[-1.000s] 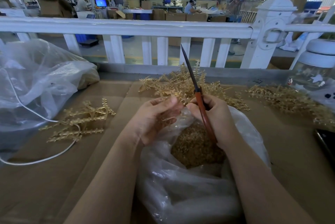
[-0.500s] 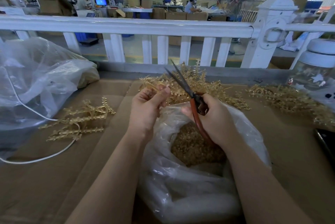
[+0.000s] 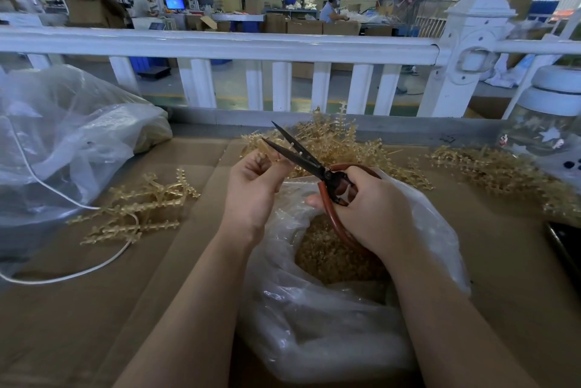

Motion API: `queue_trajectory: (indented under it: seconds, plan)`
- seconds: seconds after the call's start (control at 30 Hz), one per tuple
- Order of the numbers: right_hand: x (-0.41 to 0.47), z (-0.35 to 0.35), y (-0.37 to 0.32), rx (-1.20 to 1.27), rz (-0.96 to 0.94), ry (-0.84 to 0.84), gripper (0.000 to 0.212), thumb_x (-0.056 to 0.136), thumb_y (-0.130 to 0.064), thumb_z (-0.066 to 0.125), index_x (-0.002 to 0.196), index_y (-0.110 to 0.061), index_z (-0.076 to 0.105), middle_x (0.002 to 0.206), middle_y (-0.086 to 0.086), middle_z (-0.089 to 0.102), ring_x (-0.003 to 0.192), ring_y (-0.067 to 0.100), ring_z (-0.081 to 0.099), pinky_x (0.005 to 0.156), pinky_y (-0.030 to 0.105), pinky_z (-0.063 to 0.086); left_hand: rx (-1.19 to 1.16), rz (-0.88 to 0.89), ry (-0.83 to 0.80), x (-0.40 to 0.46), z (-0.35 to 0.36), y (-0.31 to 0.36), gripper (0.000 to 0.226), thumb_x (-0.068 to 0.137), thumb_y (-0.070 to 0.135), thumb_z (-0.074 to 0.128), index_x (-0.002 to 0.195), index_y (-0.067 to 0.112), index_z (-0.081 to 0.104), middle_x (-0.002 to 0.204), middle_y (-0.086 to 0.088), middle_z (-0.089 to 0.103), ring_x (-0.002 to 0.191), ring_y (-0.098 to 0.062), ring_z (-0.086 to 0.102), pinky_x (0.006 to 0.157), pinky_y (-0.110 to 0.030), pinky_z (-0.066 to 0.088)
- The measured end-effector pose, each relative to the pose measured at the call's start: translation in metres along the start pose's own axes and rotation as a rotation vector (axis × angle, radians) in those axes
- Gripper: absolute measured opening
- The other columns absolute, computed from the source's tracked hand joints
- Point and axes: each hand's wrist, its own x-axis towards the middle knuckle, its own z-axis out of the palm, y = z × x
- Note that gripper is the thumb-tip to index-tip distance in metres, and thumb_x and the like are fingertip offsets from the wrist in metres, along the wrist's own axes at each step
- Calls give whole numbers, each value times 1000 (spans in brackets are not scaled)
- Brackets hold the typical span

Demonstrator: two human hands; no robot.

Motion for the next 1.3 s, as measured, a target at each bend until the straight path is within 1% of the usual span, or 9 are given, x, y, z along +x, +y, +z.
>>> queue_trajectory:
  seconds: [0.27, 0.33, 0.4, 0.53, 0.67, 0.77, 0.93, 1.07, 1.3]
  plan:
    - [-1, 0, 0, 52, 6, -21, 69, 67, -91, 47, 96, -32, 69, 74, -24, 61, 70, -9, 55, 57, 7, 39, -26, -3, -54, 1, -3, -1, 27, 91, 1, 61, 68, 6, 48, 51, 5, 32, 52, -12, 23, 49, -20, 26]
    - [-1, 1, 1, 70, 9, -31, 68, 67, -90, 50, 96, -31, 69, 75, -22, 63, 72, -9, 57, 58, 9, 42, -34, -4, -63, 2, -3, 0, 25, 91, 1, 61, 69, 4, 49, 50, 6, 32, 52, -11, 23, 49, -19, 27]
    - [-1, 2, 1, 81, 15, -48, 70, 66, -91, 50, 95, -30, 69, 76, -20, 65, 72, -6, 59, 59, 12, 46, -49, -9, -63, 2, -3, 0, 33, 91, 1, 61, 63, 12, 47, 49, 6, 32, 51, -11, 23, 49, -19, 28]
    - [0, 2, 0, 90, 30, -76, 72, 63, -92, 47, 94, -31, 69, 76, -20, 66, 71, -6, 59, 58, 12, 44, -69, -22, -42, 0, -1, 1, 28, 91, 0, 59, 70, 17, 53, 51, 3, 32, 51, -12, 26, 50, -22, 27]
    - [0, 2, 0, 114, 45, -79, 63, 66, -86, 59, 98, -34, 71, 81, -20, 69, 76, -4, 62, 64, 16, 50, -48, 4, -53, -1, 0, 2, 29, 95, 2, 53, 69, 14, 44, 52, -1, 32, 50, -12, 28, 51, -22, 29]
    - [0, 2, 0, 114, 55, -82, 66, 66, -84, 60, 103, -31, 73, 87, -18, 71, 79, -2, 63, 67, 17, 52, -19, 28, -60, -1, -2, 3, 35, 98, 9, 50, 65, 11, 40, 51, -1, 34, 51, -13, 29, 52, -19, 31]
    - [-1, 0, -1, 83, 45, -70, 70, 65, -91, 50, 102, -36, 70, 80, -23, 66, 73, -10, 57, 57, 10, 40, -58, -1, -42, 1, -2, 2, 22, 94, 6, 56, 75, 15, 52, 49, 1, 33, 49, -12, 27, 51, -23, 29]
    - [-1, 1, 0, 15, 41, -22, 69, 64, -96, 42, 93, -37, 64, 71, -28, 57, 68, -11, 53, 55, 12, 38, -19, 29, -74, 1, -2, 0, 10, 92, 4, 60, 84, 4, 56, 49, 3, 35, 47, -10, 28, 49, -19, 30]
    - [0, 2, 1, -16, 8, 10, 60, 67, -95, 42, 86, -40, 56, 70, -30, 50, 66, -12, 49, 53, 11, 33, 25, 57, -113, 1, -1, 0, 11, 91, -1, 60, 83, 5, 57, 50, 4, 37, 47, -8, 29, 48, -17, 30]
